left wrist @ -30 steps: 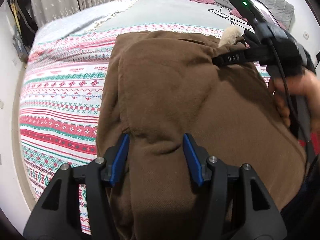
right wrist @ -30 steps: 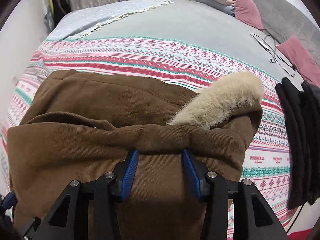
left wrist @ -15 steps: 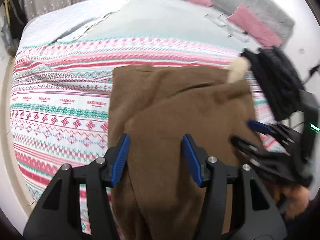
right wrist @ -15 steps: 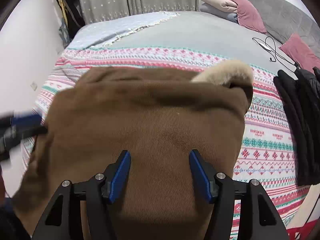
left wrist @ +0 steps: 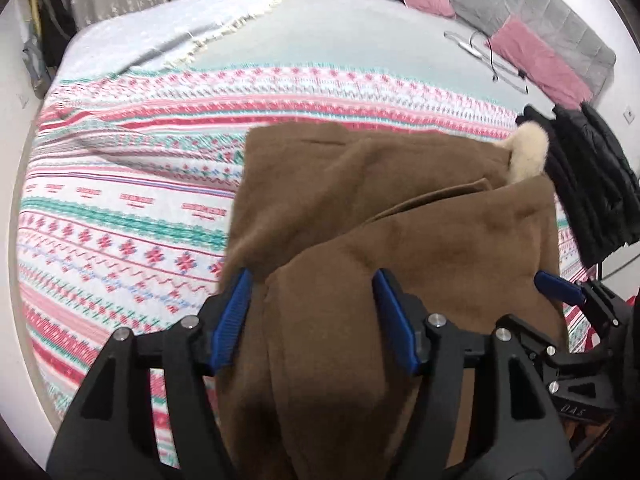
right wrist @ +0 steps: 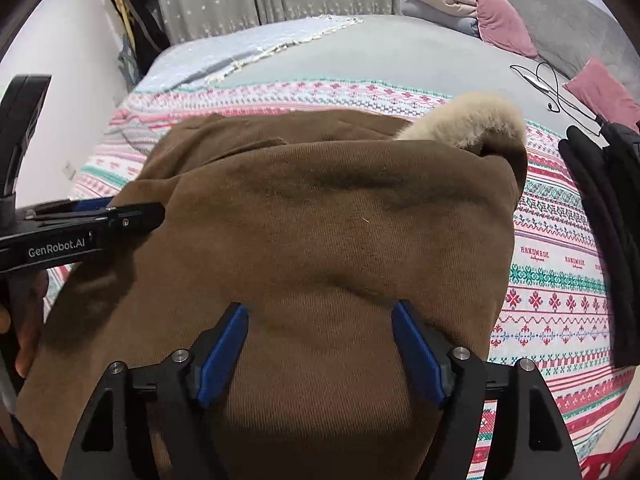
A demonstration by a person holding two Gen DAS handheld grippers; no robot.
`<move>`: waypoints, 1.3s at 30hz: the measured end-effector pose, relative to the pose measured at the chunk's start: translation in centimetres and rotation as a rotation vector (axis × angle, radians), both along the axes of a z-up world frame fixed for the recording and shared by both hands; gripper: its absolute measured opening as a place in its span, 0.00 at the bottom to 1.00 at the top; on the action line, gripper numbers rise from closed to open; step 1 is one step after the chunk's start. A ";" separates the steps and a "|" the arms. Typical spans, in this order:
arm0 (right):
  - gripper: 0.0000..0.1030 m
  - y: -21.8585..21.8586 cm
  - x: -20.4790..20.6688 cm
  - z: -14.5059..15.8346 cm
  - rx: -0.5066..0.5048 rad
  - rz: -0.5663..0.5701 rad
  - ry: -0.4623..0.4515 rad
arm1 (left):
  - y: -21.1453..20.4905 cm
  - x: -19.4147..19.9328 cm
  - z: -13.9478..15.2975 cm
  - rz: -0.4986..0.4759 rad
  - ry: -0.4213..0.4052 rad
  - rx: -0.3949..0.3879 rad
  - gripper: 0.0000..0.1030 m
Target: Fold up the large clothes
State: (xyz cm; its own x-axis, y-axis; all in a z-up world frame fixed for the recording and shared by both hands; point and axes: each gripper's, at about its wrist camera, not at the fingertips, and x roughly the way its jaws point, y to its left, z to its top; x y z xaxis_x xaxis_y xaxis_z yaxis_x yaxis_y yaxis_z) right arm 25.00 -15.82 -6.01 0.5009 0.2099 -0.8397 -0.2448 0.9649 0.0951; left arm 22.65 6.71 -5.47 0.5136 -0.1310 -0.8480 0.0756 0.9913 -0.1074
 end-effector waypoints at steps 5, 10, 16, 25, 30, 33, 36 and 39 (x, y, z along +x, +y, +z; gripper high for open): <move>0.75 -2.0 -1.9 2.0 0.046 -0.071 -0.046 | 0.3 -5.3 2.6 0.056 -0.097 0.020 0.64; 0.75 -3.0 -5.6 2.8 0.096 -0.053 -0.030 | 0.1 -10.5 4.0 0.017 -0.154 0.038 0.64; 0.75 -3.5 -11.9 3.3 0.135 -0.037 -0.049 | 0.1 -16.0 3.5 -0.048 -0.177 0.023 0.64; 0.84 -1.1 -16.7 0.7 0.025 -0.061 -0.121 | -0.2 -17.2 0.0 -0.036 -0.122 0.096 0.65; 0.86 -1.7 -17.9 1.1 0.034 -0.088 -0.149 | 0.1 -19.8 0.8 -0.005 -0.151 0.083 0.65; 0.86 -2.2 -20.9 1.3 0.035 -0.117 -0.176 | 0.4 -22.9 1.5 0.014 -0.177 0.076 0.65; 0.86 -2.8 -24.1 1.0 0.093 -0.130 -0.169 | 0.2 -26.3 2.3 0.010 -0.220 0.074 0.65; 0.87 -3.3 -26.5 1.9 0.136 -0.158 -0.198 | -0.1 -29.0 3.5 0.020 -0.270 0.071 0.66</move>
